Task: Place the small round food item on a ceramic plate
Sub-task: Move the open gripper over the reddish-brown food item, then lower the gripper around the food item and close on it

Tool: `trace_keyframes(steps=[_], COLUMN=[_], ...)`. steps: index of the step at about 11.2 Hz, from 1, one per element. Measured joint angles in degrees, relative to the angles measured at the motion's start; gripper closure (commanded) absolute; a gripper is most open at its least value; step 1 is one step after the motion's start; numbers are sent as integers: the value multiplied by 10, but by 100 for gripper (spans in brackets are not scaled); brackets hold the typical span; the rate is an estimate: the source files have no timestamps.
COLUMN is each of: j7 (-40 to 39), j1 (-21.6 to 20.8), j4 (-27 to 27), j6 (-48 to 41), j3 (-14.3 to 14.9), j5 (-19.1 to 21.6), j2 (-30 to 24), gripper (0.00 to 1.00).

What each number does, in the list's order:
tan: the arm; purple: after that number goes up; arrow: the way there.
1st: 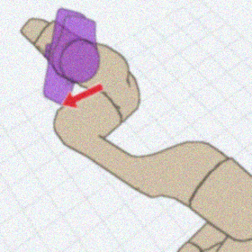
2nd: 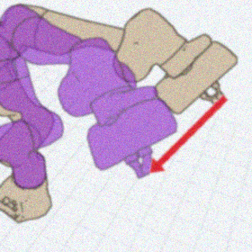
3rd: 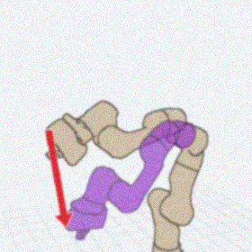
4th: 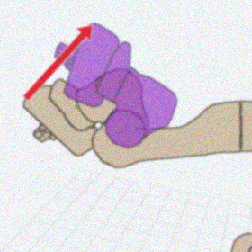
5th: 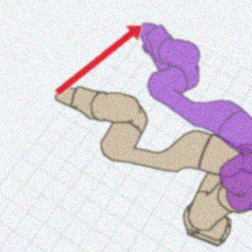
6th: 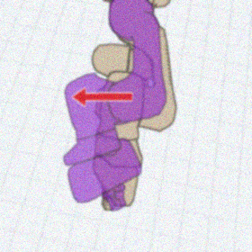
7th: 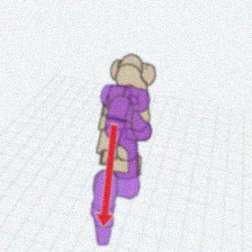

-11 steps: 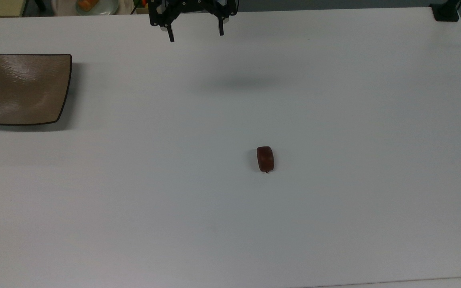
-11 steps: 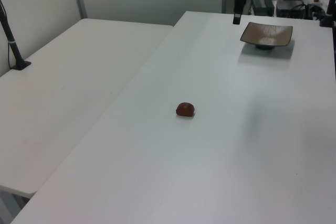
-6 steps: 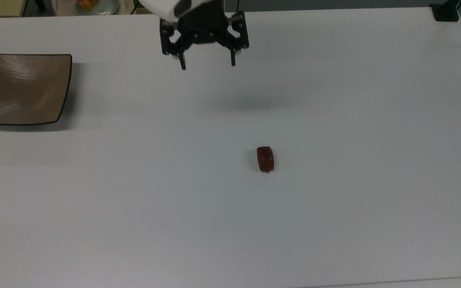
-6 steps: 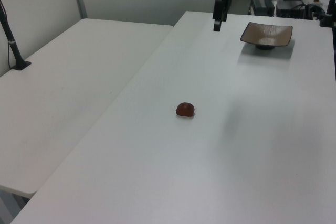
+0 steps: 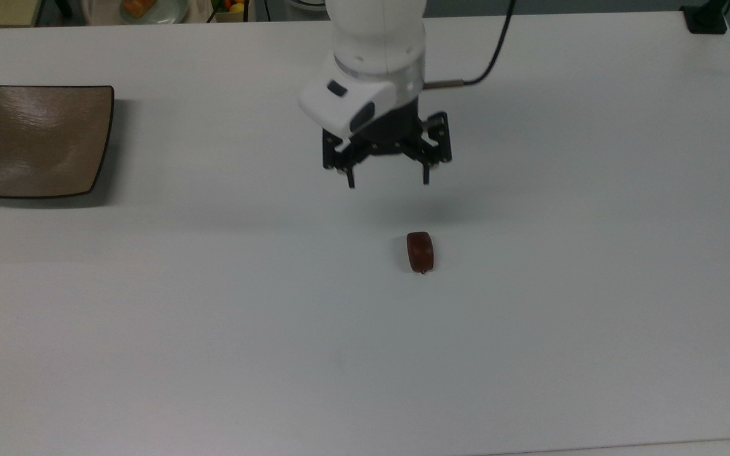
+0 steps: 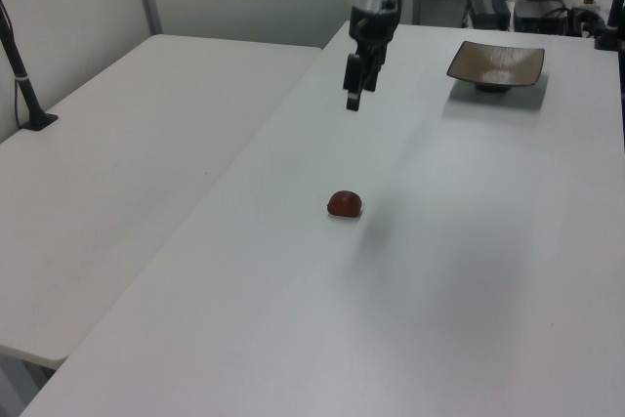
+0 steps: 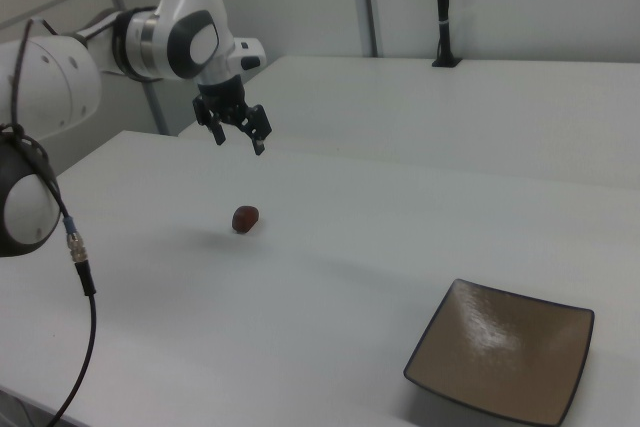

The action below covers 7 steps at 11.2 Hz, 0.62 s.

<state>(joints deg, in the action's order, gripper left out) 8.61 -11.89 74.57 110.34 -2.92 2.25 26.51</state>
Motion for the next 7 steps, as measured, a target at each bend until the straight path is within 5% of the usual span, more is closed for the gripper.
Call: trace_keyframes(steps=[7], j7=[2], j1=[-29], j4=[-2], j6=[83], j3=[-12], j5=[-38], j2=[82], gripper=[0])
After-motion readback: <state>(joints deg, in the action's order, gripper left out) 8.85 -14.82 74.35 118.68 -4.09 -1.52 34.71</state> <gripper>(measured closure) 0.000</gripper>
